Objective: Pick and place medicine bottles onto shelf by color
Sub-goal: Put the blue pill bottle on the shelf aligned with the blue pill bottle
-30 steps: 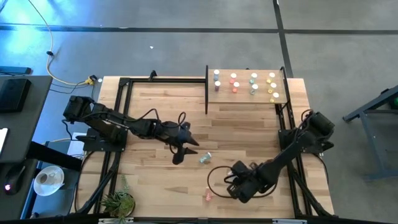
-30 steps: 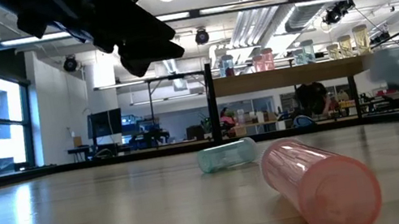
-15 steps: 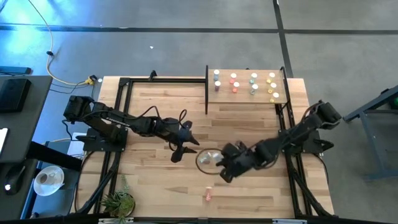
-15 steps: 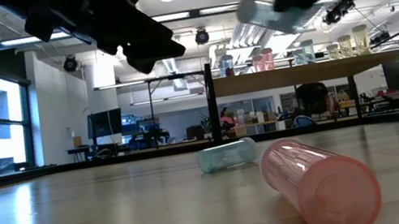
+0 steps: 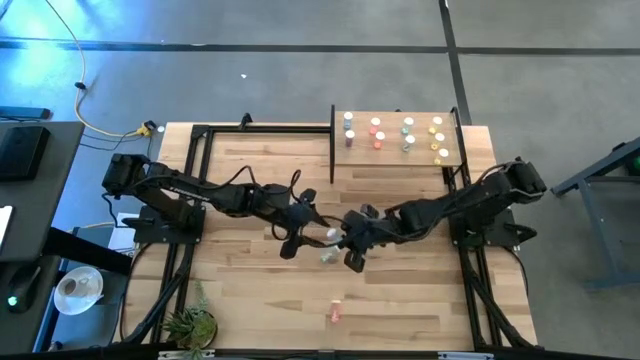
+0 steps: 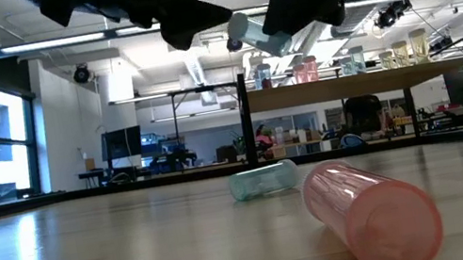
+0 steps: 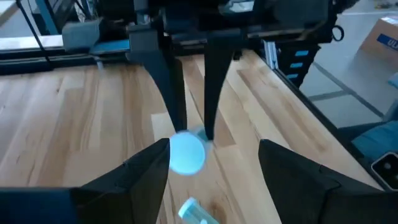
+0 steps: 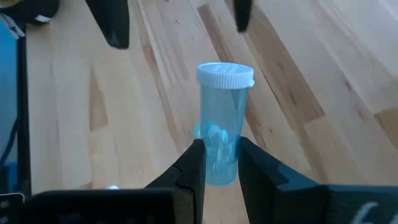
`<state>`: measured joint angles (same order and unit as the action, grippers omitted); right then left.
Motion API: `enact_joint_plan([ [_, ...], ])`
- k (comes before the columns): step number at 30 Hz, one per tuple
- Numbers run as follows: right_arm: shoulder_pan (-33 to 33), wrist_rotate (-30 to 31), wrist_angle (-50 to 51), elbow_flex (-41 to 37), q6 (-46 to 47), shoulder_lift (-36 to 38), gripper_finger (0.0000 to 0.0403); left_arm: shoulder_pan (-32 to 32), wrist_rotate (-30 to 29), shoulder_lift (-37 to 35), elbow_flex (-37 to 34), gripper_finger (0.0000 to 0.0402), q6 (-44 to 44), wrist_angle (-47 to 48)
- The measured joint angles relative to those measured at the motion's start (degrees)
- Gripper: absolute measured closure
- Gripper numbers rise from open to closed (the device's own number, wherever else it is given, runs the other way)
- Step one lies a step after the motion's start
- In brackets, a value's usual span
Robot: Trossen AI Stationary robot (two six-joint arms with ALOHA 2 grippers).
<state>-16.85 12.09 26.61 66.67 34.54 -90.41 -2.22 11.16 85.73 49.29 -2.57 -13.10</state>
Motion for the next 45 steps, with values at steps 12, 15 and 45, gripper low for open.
enact_joint_plan([
  [12, 0.83, -1.05, -4.46, 0.0, -6.56, 0.0, 0.0341, -2.28, -1.47, -0.02, 0.62, 0.0165, 2.92, 0.73],
  [15, 0.88, -1.07, -4.75, 0.0, -7.15, 0.0, 0.0341, -2.38, 0.47, -0.03, 0.62, 0.0165, 4.38, 0.88],
  [45, 0.47, 7.95, 4.14, 6.86, -12.96, 0.22, 0.0341, -6.1, 7.33, -0.31, 3.8, 0.0165, 7.3, 3.5],
])
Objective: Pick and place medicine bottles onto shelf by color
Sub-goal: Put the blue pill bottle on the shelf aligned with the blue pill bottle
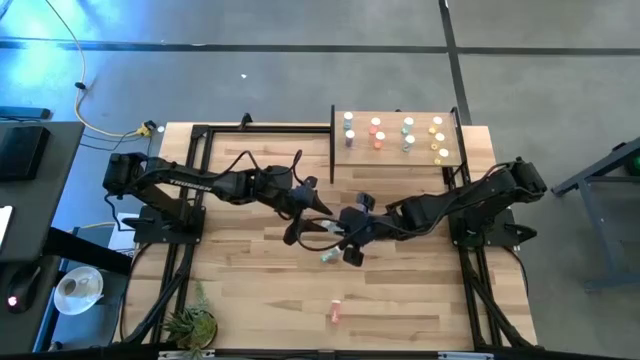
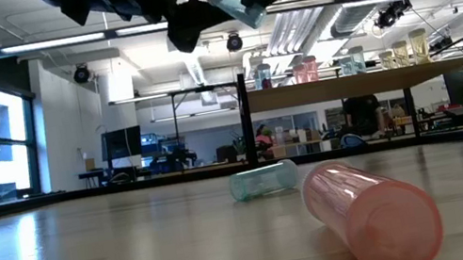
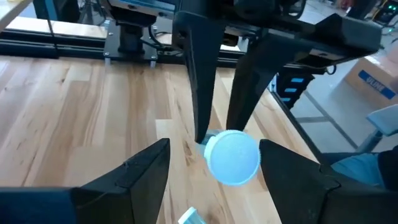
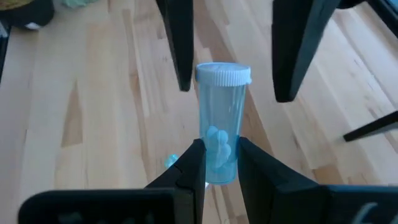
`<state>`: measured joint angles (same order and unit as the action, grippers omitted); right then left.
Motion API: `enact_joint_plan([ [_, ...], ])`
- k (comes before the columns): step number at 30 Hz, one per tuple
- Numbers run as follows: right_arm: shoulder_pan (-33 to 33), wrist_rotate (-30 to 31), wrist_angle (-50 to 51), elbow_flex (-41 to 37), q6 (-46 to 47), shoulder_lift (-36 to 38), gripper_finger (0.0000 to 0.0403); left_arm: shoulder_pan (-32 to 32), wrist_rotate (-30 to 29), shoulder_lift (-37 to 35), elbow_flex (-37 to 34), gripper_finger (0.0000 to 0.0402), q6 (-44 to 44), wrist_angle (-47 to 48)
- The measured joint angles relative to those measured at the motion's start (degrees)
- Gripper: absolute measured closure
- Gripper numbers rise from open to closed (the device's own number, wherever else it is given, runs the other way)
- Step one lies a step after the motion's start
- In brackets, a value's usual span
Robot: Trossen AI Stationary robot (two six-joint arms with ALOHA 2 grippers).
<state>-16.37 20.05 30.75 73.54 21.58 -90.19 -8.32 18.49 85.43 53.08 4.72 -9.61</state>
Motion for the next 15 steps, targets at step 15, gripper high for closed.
enact_joint_plan([
  [15, 0.08, 1.18, 0.41, -0.09, 0.39, 0.0, 0.0341, 0.02, -0.24, 0.0, 0.02, 0.0263, 0.67, -0.02],
])
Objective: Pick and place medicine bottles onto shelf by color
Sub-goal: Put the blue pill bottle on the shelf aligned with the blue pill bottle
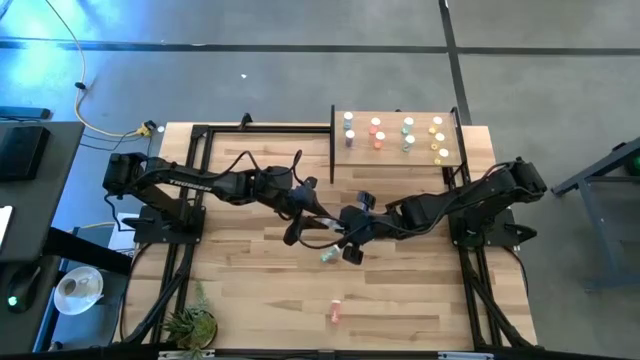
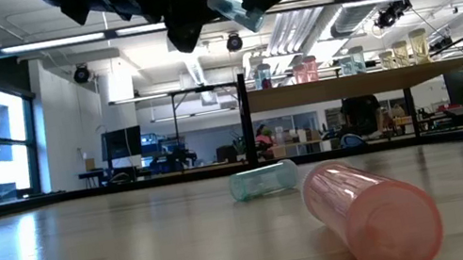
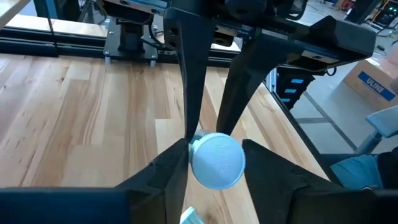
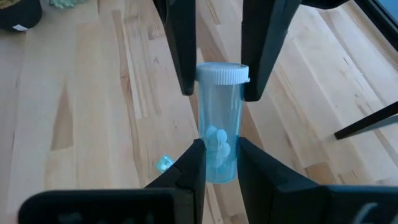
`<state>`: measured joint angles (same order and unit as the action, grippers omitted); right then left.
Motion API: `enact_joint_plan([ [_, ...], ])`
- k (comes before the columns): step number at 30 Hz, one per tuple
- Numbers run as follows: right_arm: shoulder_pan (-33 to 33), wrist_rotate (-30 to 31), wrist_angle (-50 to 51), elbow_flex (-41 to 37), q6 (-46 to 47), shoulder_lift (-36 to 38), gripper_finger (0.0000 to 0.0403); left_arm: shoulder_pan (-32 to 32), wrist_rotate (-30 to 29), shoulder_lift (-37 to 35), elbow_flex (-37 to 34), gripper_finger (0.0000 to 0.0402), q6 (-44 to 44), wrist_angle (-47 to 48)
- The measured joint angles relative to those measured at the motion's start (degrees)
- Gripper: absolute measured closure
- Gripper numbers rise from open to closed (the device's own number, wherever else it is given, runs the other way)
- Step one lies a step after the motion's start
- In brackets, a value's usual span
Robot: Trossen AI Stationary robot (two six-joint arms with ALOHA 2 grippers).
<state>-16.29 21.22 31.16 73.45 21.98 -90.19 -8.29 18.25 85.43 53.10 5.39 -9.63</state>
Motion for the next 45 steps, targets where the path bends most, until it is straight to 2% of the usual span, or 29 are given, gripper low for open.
enact_joint_plan([
  [6, 0.48, -0.25, -0.07, 0.0, 0.28, 0.0, 0.0341, 0.0, -0.01, 0.0, 0.0, 0.0286, 0.0, 0.0],
  [17, 0.59, -0.34, -0.08, -0.02, 0.23, 0.0, 0.0337, 0.0, -0.45, 0.0, 0.0, 0.0287, -0.23, -0.01],
  [20, 0.59, -0.38, -0.04, -0.04, 0.51, -0.02, 0.0318, 0.0, -0.84, 0.0, 0.0, 0.0287, -0.94, -0.04],
  [25, 0.68, -0.38, 4.09, 3.18, -0.03, -0.07, 0.0262, 0.01, -1.05, 0.02, 0.02, 0.0287, -1.07, 0.09],
  [29, 0.68, 0.05, 8.56, 8.19, -2.09, -0.07, 0.0231, 0.0, -5.54, 0.02, 0.04, 0.0287, -1.08, 1.74],
  [31, 0.68, 1.25, 10.29, 10.54, -3.73, -0.07, 0.0226, -0.35, -7.66, 0.02, 0.04, 0.0287, -1.09, 2.17],
  [34, 0.68, 5.1, 14.44, 14.6, -7.23, -0.07, 0.0225, -1.6, -7.76, 0.02, 0.27, 0.0287, -1.09, 2.68],
  [40, 1.49, 16.17, 24.67, 22.3, -13.66, -0.07, 0.0226, -5.78, -7.16, 0.07, 6.81, 0.0287, -4.99, 13.2],
  [45, 5.45, 17.31, 30.7, 25.65, -14.47, -0.04, 0.0226, -9.71, -7.14, 0.07, 14.13, 0.0287, -9.63, 22.01],
])
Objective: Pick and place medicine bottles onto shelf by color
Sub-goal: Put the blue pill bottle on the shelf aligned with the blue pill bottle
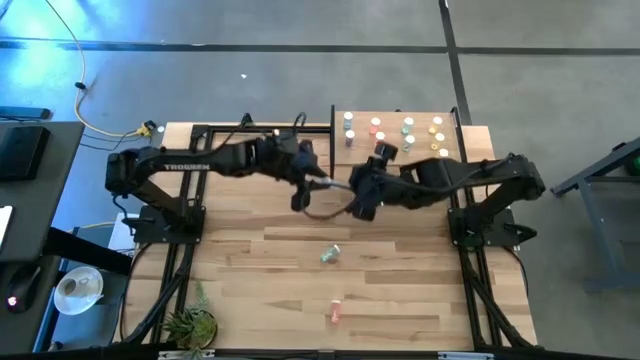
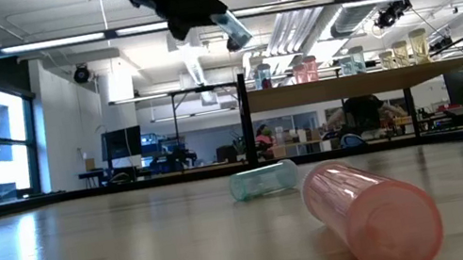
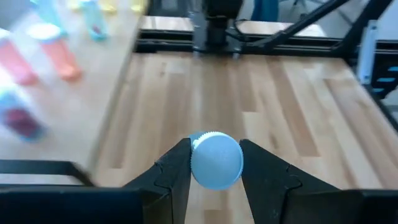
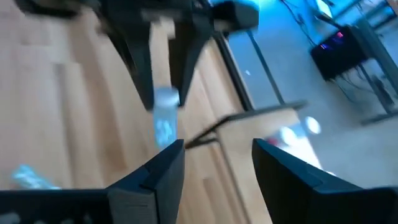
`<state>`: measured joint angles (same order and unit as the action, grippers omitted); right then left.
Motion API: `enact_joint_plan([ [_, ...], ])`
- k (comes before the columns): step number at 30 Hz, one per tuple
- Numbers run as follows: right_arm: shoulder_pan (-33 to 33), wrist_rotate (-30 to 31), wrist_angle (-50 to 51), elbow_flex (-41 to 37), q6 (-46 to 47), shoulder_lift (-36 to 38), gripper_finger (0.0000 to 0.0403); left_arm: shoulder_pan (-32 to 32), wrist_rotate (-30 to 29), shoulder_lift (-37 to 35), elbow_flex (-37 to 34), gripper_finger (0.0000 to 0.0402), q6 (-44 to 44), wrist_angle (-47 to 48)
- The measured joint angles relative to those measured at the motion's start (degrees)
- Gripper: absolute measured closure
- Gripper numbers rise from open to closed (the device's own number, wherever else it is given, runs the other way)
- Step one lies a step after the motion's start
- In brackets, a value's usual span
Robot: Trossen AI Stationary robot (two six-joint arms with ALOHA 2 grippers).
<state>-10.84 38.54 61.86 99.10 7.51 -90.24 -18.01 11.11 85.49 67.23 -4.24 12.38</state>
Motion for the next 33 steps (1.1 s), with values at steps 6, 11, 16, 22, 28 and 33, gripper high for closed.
enact_joint_plan([
  [6, 6.6, -0.02, 5.57, 0.54, 1.11, 0.0, 0.0226, -4.84, -0.12, 0.48, 10.41, 0.0287, -5.49, 11.18],
  [11, 11.18, 1.16, 6.54, 0.54, 2.92, 0.0, 0.0226, -8.05, -3.99, 3.54, 21.1, 0.0287, -7.62, 21.2],
  [16, 14.82, 3.78, 6.56, 0.54, 2.7, 1.63, 0.0226, -10.46, -4.37, 10.13, 31.2, 0.0287, -9.35, 29.82],
  [22, 18.01, 4.4, 6.69, 0.56, 2.95, 6.08, 0.0226, -11.77, -4.57, 18.54, 40.02, 0.0287, -10.11, 35.79],
  [28, 19.88, 2.5, 8.07, 0.56, 2.97, 9.78, 0.0226, -10.93, -4.83, 24.46, 46.52, 0.0287, -11.4, 38.2],
  [33, 19.97, 2.39, 8.77, 0.58, 2.97, 11.53, 0.0226, -9.88, -4.87, 28.03, 51.22, 0.0287, -11.38, 40.17],
])
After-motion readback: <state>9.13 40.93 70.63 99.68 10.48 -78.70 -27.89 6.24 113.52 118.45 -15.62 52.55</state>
